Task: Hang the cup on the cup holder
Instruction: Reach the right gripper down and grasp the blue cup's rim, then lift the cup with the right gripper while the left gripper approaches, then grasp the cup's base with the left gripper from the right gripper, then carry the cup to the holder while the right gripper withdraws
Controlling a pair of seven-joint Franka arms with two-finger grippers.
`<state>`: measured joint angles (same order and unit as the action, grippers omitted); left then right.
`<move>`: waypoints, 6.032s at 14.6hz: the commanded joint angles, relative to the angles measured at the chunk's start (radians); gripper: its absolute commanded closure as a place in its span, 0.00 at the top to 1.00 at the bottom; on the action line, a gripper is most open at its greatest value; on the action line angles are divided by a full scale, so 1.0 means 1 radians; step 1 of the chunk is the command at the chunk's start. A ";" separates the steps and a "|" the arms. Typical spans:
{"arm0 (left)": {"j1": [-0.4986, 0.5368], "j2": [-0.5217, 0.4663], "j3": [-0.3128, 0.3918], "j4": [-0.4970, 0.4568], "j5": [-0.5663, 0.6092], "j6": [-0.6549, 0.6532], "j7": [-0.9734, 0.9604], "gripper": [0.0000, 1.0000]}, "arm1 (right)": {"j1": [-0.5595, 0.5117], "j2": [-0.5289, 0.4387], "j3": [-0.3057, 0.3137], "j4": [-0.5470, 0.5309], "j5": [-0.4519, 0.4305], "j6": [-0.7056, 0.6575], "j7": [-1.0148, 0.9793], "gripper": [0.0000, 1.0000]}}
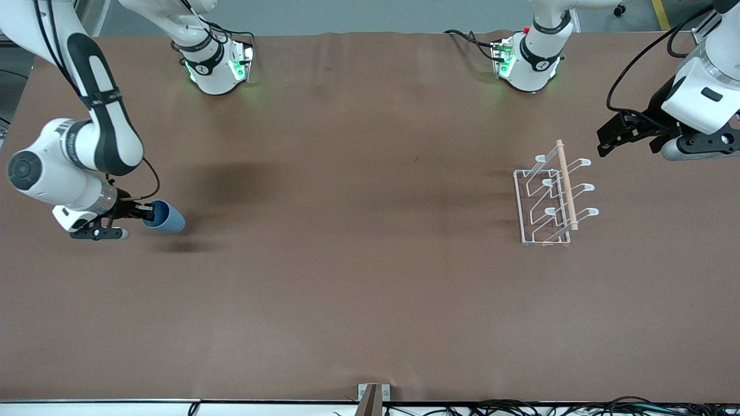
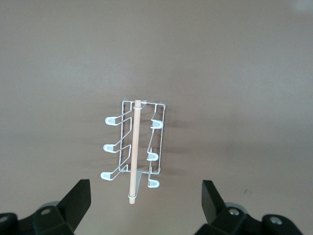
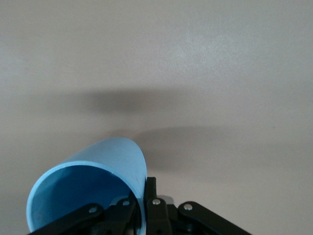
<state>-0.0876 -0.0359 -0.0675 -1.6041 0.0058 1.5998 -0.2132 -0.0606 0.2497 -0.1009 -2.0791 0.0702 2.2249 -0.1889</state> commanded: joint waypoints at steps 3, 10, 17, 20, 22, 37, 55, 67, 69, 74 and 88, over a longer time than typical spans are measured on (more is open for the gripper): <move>0.008 -0.001 0.006 0.010 -0.006 0.003 0.029 1.00 | 0.001 -0.030 0.009 0.218 0.068 -0.310 -0.003 0.01; 0.011 -0.005 0.006 0.012 -0.007 -0.003 0.046 1.00 | 0.051 -0.044 0.013 0.215 0.477 -0.444 -0.041 0.00; -0.004 0.002 0.000 0.013 -0.004 0.002 0.089 1.00 | 0.068 -0.038 0.111 0.171 0.830 -0.484 -0.148 0.00; -0.009 0.011 -0.005 0.021 -0.006 0.003 0.237 1.00 | 0.074 -0.027 0.197 0.166 0.972 -0.453 -0.149 0.00; -0.009 0.027 -0.005 0.042 -0.050 0.003 0.372 1.00 | 0.079 -0.009 0.268 0.165 1.072 -0.409 -0.149 0.00; -0.052 0.254 -0.288 0.066 -0.172 0.093 0.856 1.00 | 0.136 0.095 0.526 0.117 1.487 -0.091 -0.363 0.00; -0.247 0.470 -0.324 0.158 -0.171 0.290 1.044 1.00 | 0.145 0.132 0.584 0.116 1.562 -0.011 -0.449 0.00; -0.314 0.492 -0.322 0.161 -0.155 0.423 1.048 1.00 | 0.145 0.132 0.587 0.116 1.563 -0.008 -0.449 0.00; -0.313 0.488 -0.322 0.156 -0.153 0.424 1.045 0.84 | 0.145 0.132 0.587 0.116 1.563 -0.008 -0.449 0.00; -0.296 0.482 -0.322 0.135 -0.155 0.414 1.026 0.39 | 0.145 0.132 0.587 0.116 1.563 -0.008 -0.449 0.00; -0.296 0.438 -0.314 0.135 0.047 0.221 0.988 0.23 | 0.130 0.120 0.587 0.116 1.565 -0.008 -0.420 1.00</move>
<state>-0.3806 0.4402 -0.3805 -1.4668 -0.0336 1.8908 0.8129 0.0861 0.3934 0.4768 -1.9537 1.6085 2.2094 -0.6154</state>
